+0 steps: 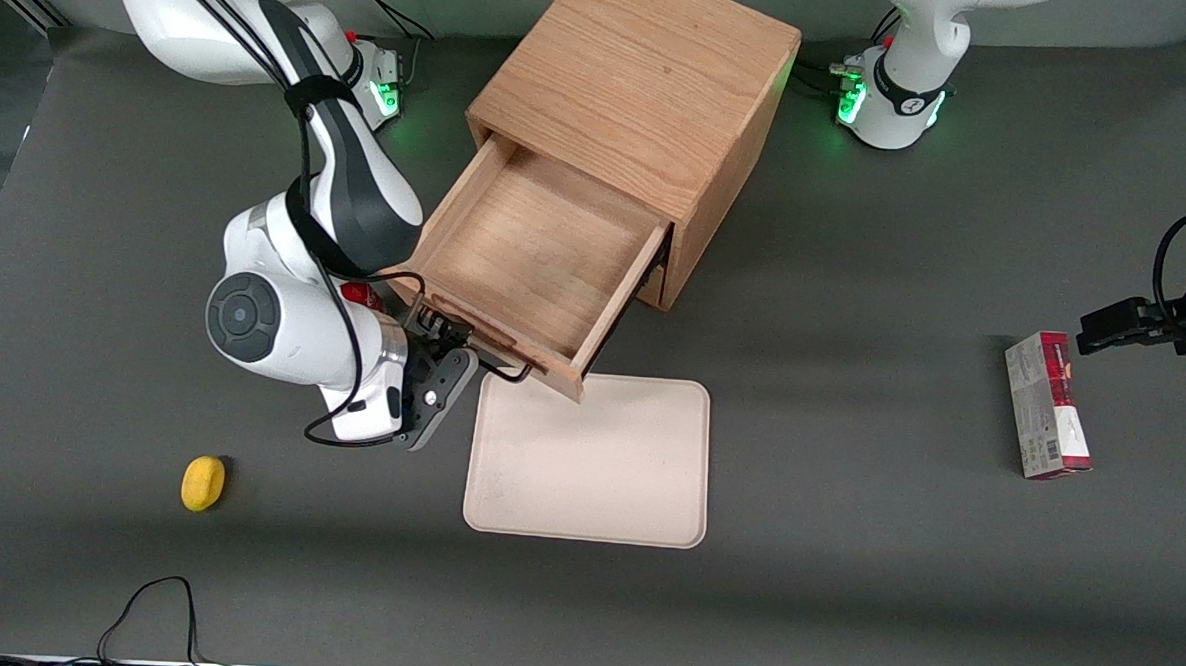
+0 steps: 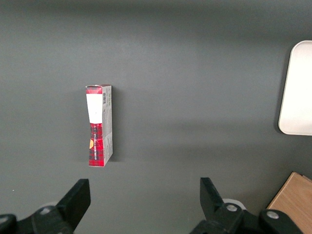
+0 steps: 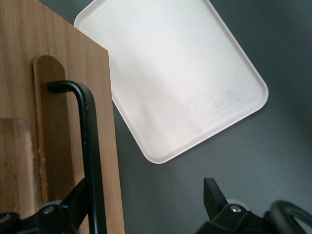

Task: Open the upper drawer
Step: 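Keep pulling the upper drawer further out with the right gripper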

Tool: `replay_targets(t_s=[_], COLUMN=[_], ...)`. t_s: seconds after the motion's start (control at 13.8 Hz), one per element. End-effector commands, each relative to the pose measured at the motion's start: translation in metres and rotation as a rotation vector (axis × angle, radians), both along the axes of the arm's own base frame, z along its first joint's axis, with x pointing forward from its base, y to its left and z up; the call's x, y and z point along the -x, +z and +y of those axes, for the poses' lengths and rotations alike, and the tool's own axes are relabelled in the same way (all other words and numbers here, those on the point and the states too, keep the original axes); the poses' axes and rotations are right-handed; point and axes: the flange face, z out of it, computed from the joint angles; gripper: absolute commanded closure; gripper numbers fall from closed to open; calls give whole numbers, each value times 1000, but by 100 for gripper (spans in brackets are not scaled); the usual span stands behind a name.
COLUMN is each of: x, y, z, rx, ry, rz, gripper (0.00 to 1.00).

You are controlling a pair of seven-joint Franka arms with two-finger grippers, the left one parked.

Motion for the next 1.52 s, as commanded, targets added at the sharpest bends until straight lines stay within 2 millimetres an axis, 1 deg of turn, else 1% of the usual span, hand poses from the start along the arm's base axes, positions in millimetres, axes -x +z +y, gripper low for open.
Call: replay_targets(t_s=[0.0, 0.22, 0.58, 0.65, 1.01, 1.09, 1.23, 1.3, 1.45], x=[-12, -17, -19, -22, -17, -12, 4, 12, 40], y=[11, 11, 16, 22, 47, 57, 74, 84, 101], z=[-4, -16, -22, -27, -30, -32, -36, -43, -56], rx=[2, 2, 9, 10, 6, 9, 29, 52, 110], ry=[26, 14, 11, 8, 2, 5, 20, 17, 12], rz=[-34, -23, -29, -32, -30, -27, 3, -4, -16], gripper=[0, 0, 0, 0, 0, 0, 0, 0, 0])
